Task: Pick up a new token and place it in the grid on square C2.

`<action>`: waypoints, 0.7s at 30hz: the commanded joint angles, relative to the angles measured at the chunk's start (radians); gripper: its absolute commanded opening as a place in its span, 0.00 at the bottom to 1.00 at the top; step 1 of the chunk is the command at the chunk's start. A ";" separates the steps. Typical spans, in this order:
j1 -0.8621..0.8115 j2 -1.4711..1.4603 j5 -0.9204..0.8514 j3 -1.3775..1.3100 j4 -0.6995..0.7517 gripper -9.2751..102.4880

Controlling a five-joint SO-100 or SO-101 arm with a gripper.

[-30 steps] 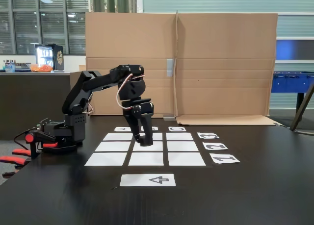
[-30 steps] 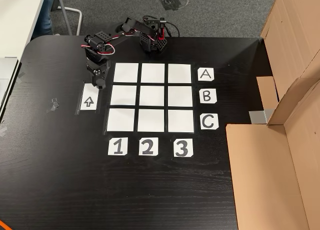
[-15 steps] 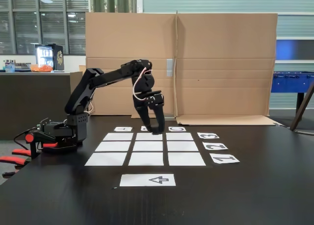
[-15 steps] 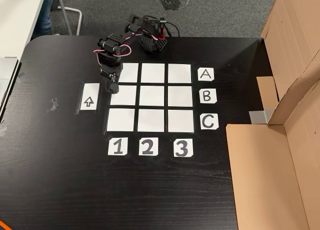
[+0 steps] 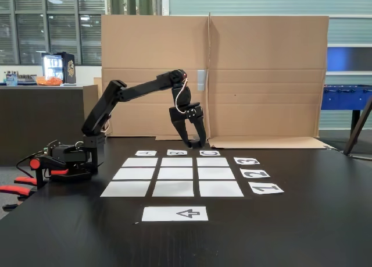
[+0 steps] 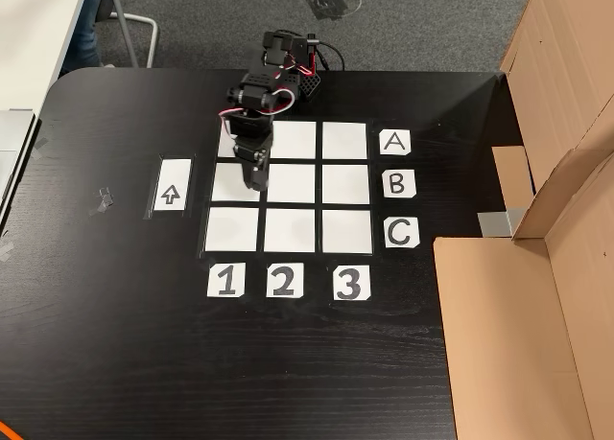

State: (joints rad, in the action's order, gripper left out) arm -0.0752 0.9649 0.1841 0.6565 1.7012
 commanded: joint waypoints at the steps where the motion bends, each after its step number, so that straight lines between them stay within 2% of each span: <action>1: 0.021 0.040 0.012 -0.006 -0.021 0.08; 21: 0.057 -0.080 0.015 -0.048 -0.130 0.08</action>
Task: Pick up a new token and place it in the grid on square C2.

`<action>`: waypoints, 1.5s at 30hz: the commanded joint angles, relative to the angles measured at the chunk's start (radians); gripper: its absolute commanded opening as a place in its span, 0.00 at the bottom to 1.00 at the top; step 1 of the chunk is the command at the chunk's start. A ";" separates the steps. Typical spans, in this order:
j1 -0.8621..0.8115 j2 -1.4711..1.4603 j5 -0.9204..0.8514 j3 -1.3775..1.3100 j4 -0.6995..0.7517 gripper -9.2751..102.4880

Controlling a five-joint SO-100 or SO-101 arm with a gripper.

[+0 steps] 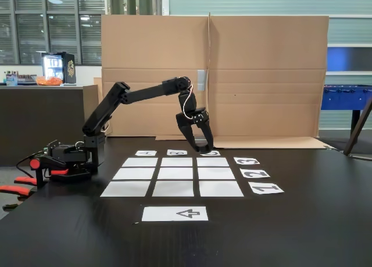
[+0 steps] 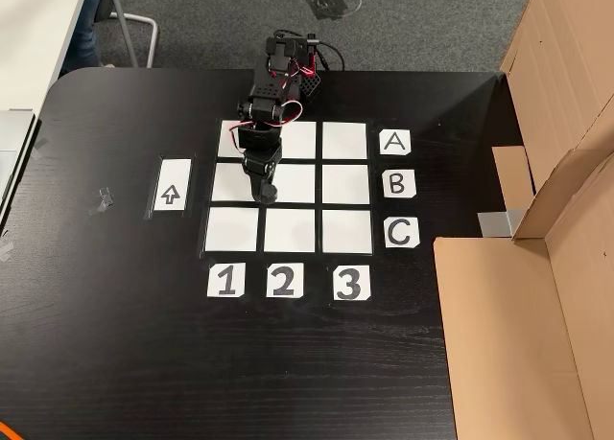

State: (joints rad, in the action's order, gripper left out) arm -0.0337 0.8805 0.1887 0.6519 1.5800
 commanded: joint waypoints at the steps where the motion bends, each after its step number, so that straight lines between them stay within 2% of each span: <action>1: 0.020 -0.003 0.011 -0.048 -0.011 0.08; 45: 0.087 -0.275 0.040 -0.239 -0.057 0.08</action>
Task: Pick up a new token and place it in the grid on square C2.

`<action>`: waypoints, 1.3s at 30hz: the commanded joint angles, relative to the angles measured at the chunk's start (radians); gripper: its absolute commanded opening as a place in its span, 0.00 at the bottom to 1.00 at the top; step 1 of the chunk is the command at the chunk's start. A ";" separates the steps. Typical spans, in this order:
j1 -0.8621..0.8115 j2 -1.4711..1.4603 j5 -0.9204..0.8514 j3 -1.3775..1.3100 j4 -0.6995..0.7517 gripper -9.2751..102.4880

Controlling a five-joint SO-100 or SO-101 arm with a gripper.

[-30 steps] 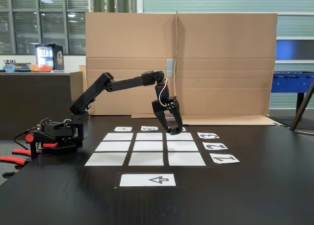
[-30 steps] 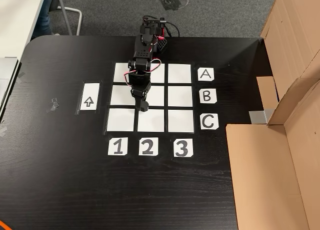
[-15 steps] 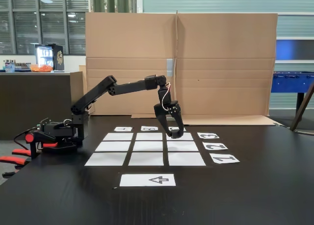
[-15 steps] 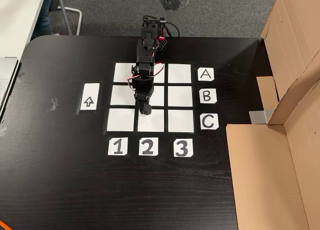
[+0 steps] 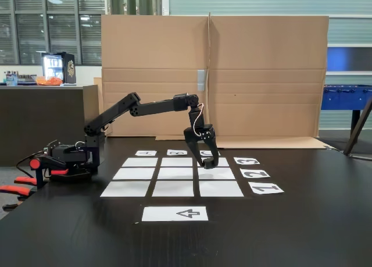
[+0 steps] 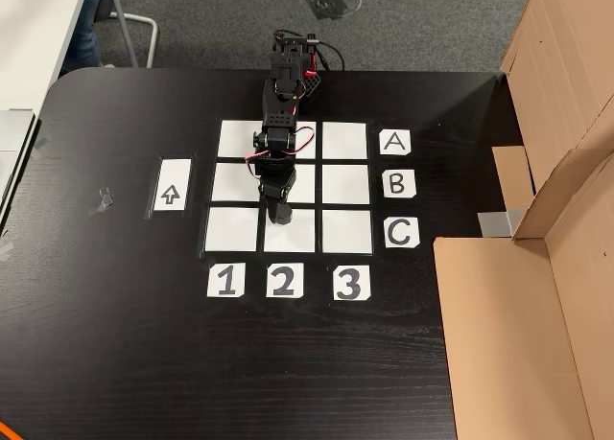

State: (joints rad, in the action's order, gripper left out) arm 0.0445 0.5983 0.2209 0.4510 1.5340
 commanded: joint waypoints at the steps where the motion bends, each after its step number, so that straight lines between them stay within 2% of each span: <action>1: 0.009 0.003 0.008 -0.041 -0.012 0.08; 19: 0.026 -0.043 0.008 -0.058 -0.020 0.35; 28: 0.018 -0.002 0.008 -0.058 -0.009 0.38; 39: -0.015 0.222 0.000 0.060 -0.002 0.45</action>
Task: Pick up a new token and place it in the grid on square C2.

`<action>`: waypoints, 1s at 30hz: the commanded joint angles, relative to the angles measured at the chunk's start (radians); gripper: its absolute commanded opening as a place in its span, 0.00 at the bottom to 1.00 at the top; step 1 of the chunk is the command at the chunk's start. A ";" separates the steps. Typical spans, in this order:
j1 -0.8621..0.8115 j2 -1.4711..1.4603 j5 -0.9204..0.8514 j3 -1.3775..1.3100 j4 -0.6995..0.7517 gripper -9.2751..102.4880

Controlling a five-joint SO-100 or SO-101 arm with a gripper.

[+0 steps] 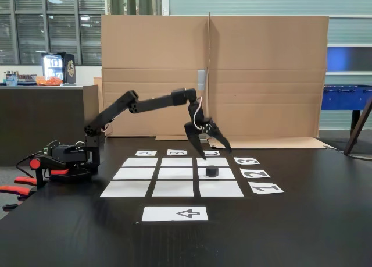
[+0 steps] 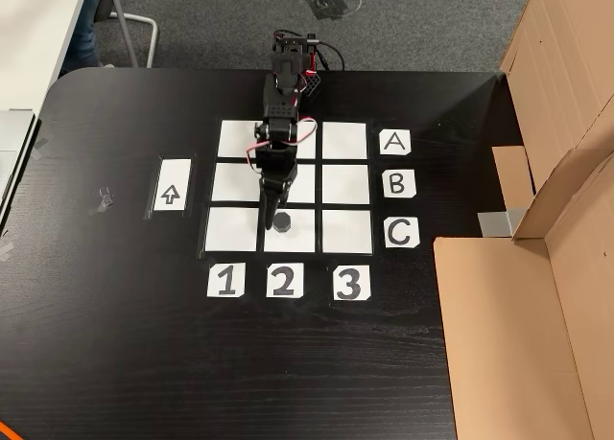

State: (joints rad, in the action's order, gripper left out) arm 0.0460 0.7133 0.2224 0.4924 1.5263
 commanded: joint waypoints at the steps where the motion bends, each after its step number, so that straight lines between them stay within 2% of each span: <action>1: -0.023 0.127 -0.008 0.029 0.006 0.45; 16: -0.170 0.500 -0.091 0.333 -0.129 0.52; 25: -0.325 0.781 -0.170 0.571 -0.264 0.52; 30: -0.431 0.930 -0.222 0.687 -0.288 0.50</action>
State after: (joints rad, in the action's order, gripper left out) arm -0.3375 1.5294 0.0276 1.1428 1.2548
